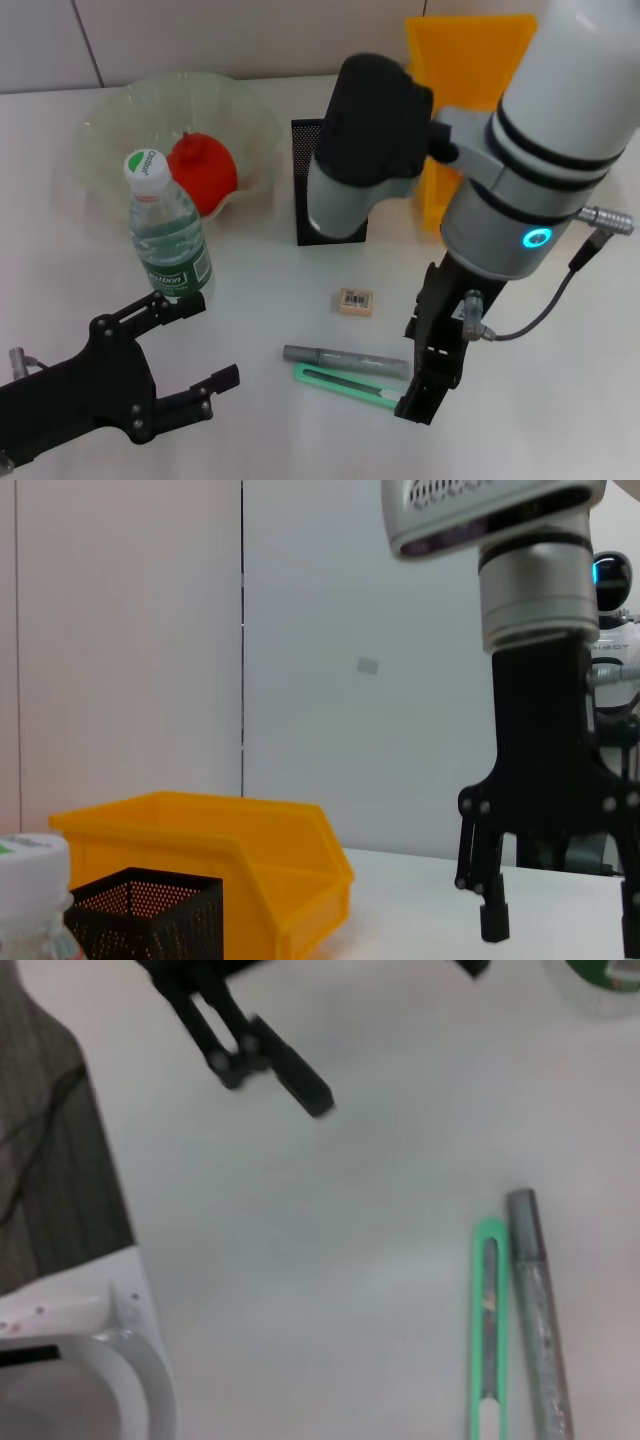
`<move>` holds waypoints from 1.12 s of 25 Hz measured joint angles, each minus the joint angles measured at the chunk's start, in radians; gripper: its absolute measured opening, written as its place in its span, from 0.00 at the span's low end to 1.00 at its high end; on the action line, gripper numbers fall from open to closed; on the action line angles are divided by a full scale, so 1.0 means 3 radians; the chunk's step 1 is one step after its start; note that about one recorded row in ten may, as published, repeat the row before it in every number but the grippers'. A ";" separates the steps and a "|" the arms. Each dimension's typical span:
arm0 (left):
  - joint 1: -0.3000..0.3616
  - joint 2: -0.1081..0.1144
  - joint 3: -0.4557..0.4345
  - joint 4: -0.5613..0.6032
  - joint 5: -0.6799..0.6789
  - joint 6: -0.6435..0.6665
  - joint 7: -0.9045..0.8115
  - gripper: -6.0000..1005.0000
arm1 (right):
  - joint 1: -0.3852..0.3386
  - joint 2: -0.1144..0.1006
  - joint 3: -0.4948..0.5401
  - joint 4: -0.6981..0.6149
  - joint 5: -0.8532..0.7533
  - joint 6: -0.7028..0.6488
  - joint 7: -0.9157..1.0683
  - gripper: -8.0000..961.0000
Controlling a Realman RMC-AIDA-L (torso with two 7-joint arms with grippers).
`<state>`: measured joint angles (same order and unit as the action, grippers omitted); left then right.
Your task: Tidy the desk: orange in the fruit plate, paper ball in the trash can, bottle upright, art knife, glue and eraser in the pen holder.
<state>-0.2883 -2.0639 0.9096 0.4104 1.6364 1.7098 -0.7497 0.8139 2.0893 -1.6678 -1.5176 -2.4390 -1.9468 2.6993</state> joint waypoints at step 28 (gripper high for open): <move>-0.0001 -0.0008 0.0031 -0.0016 0.0027 0.0011 0.0004 0.81 | -0.0080 0.0005 -0.0829 0.0320 -0.0118 0.0671 0.0730 0.83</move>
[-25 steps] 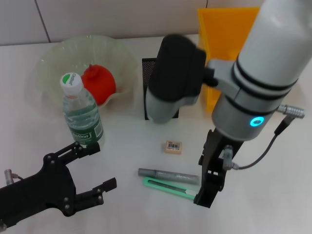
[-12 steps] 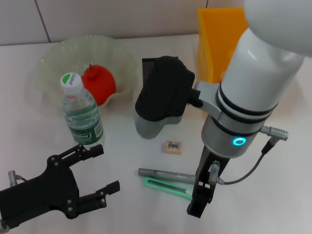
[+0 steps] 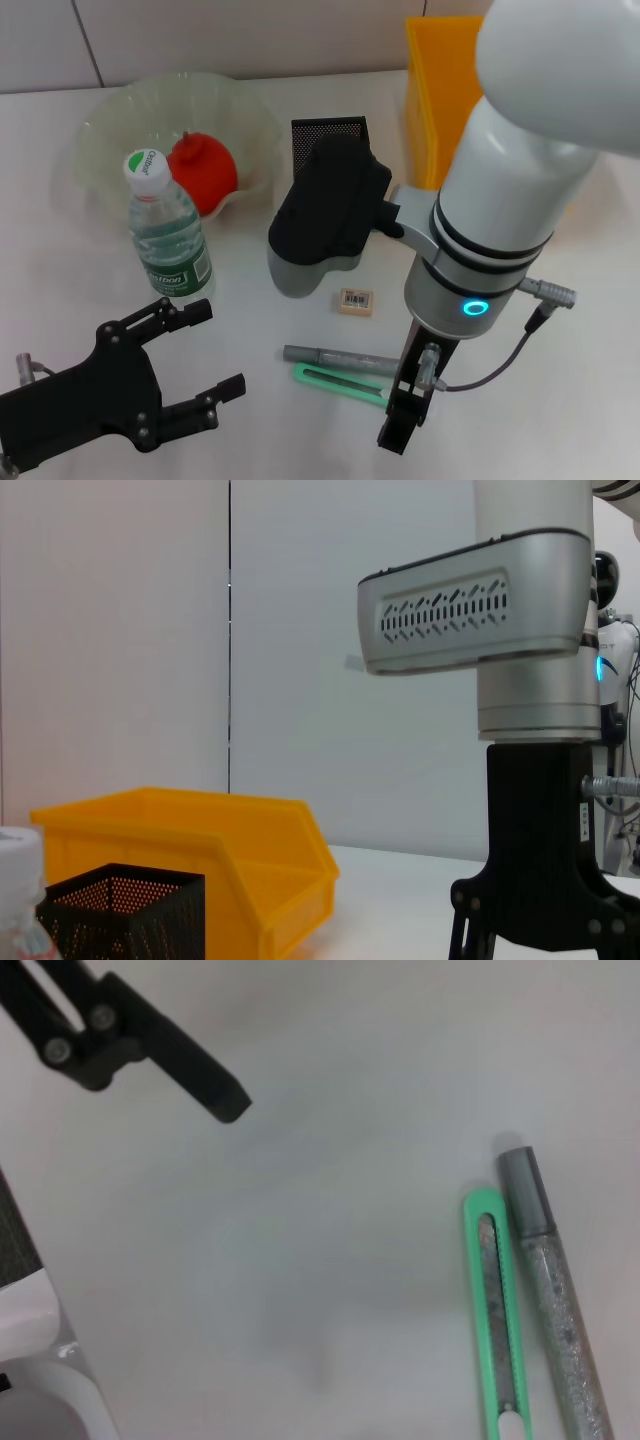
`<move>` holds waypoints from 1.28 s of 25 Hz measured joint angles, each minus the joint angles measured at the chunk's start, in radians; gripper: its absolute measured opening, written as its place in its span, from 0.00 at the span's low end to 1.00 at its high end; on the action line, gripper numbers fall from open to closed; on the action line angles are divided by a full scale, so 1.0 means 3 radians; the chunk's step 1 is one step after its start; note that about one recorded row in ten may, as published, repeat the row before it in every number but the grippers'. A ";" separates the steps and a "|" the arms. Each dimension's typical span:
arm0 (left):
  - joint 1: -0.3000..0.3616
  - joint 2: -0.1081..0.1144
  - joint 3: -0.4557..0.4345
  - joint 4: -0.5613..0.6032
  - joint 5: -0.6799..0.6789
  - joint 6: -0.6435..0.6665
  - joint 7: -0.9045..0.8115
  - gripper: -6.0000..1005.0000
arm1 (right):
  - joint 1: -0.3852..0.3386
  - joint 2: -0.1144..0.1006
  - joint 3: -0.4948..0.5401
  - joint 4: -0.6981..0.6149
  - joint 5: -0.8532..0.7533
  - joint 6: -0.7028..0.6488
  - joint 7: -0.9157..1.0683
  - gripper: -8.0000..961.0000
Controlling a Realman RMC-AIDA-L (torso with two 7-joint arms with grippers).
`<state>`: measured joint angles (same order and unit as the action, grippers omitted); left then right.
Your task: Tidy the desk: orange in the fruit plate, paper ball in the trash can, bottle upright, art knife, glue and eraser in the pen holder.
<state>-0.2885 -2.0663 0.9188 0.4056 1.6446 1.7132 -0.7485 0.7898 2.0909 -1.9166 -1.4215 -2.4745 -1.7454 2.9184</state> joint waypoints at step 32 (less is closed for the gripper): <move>0.0031 0.0016 0.0009 0.0017 0.0109 0.0011 -0.0034 0.81 | 0.0002 -0.0001 -0.0186 0.0304 0.0005 0.0411 -0.0092 0.81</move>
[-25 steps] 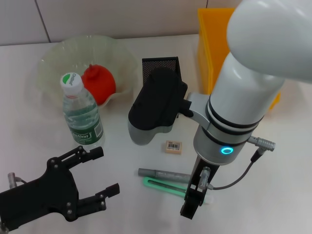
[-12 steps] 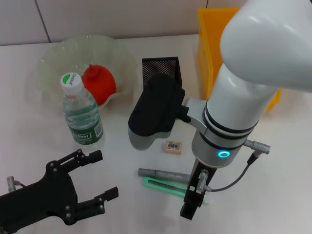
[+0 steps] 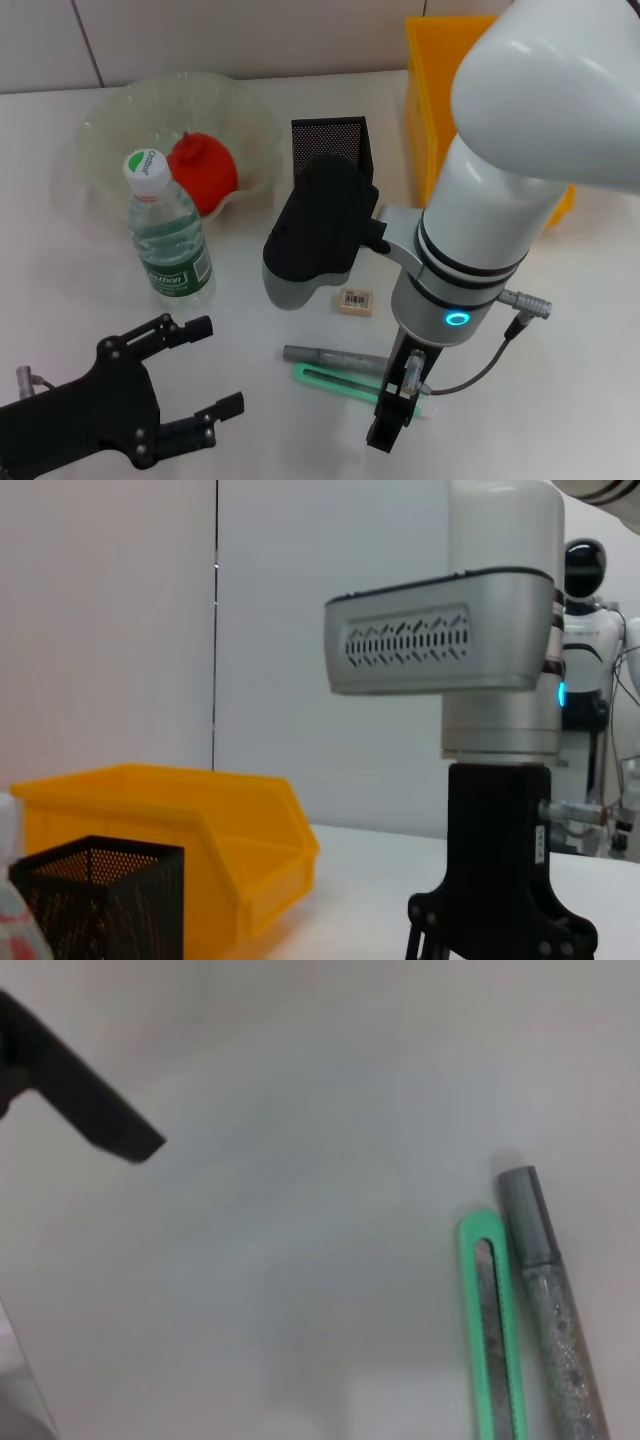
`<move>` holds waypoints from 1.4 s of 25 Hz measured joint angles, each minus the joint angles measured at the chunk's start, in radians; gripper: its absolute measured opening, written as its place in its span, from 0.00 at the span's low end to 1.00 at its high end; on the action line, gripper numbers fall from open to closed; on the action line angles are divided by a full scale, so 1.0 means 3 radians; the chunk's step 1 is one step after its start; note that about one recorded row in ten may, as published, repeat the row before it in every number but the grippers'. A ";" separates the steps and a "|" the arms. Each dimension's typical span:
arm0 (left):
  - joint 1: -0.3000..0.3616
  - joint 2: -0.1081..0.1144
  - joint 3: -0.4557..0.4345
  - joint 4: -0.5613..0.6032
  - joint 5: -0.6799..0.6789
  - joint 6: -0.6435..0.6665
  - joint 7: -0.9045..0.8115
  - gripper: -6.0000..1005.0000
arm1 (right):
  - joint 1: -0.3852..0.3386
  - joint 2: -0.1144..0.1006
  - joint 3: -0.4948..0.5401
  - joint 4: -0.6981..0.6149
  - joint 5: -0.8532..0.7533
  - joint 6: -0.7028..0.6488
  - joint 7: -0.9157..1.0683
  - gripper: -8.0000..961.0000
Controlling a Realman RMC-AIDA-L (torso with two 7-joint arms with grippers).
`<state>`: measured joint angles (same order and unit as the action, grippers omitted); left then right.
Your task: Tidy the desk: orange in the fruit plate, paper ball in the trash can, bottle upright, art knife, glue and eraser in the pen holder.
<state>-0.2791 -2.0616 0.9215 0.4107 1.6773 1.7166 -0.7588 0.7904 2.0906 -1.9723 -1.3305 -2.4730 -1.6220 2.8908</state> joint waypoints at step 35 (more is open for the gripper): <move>-0.0008 0.0000 0.0001 -0.0014 0.0028 0.0005 -0.0007 0.81 | -0.0042 -0.0006 -0.0021 0.0060 0.0004 0.0074 -0.0074 0.55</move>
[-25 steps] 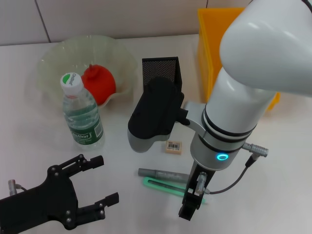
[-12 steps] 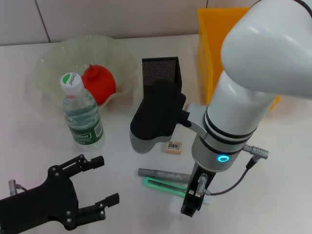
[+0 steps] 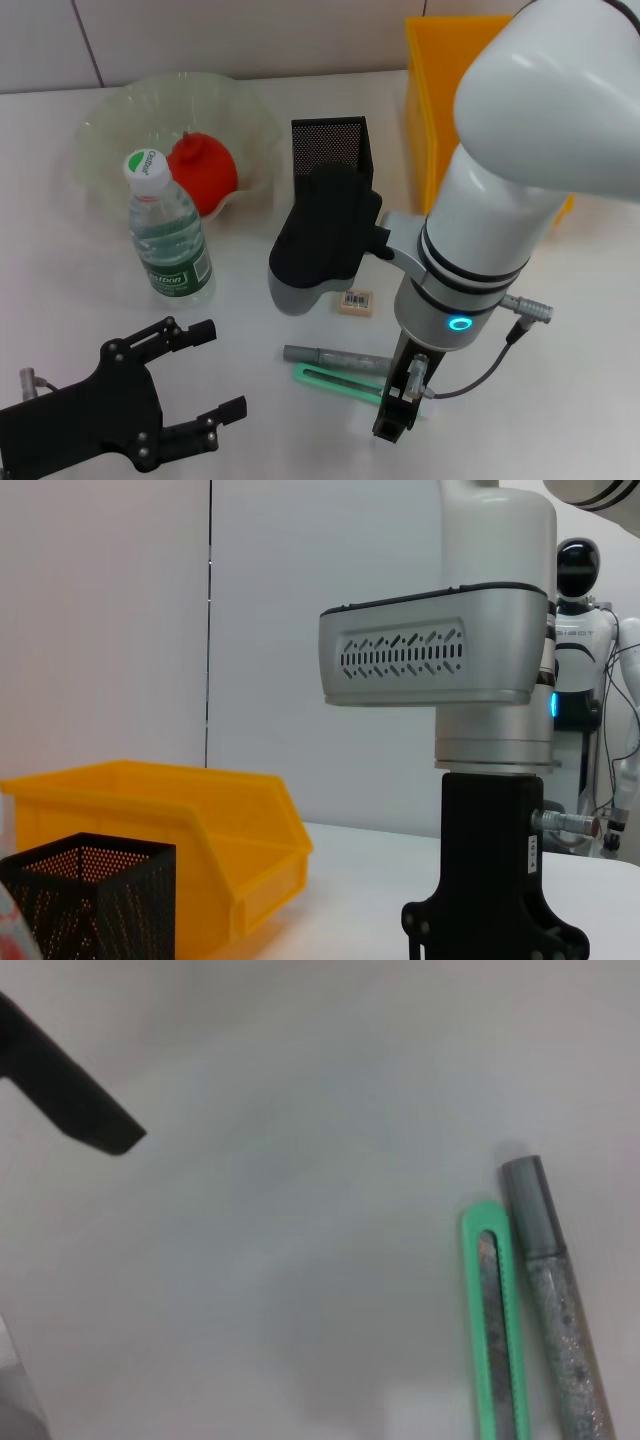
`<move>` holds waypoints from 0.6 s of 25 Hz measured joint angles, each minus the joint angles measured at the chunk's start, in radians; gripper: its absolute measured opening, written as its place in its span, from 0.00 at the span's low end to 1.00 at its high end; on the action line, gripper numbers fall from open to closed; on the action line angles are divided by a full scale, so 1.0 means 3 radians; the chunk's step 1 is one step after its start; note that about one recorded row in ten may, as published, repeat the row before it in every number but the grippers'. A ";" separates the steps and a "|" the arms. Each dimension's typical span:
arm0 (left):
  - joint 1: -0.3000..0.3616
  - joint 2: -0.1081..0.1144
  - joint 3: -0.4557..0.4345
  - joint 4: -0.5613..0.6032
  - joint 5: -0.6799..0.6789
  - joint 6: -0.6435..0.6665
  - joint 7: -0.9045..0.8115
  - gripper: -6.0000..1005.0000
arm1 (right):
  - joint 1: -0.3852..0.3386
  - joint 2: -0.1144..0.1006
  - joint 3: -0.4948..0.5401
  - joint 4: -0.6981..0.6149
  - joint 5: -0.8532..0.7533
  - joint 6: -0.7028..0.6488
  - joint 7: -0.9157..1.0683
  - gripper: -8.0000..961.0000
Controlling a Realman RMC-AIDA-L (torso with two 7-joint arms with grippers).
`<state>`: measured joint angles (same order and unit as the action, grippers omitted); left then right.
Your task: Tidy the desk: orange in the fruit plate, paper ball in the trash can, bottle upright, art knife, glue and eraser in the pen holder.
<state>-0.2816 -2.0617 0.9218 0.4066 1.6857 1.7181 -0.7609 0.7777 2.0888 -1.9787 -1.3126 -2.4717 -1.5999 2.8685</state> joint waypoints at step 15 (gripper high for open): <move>-0.0018 -0.0005 0.0000 -0.0006 0.0000 0.0000 0.0000 0.81 | -0.0021 -0.0009 -0.0004 0.0018 -0.0021 0.0015 -0.0113 0.53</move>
<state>-0.2869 -2.0630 0.9219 0.4049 1.6858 1.7180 -0.7609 0.7713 2.0862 -1.9799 -1.3070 -2.4781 -1.5953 2.8346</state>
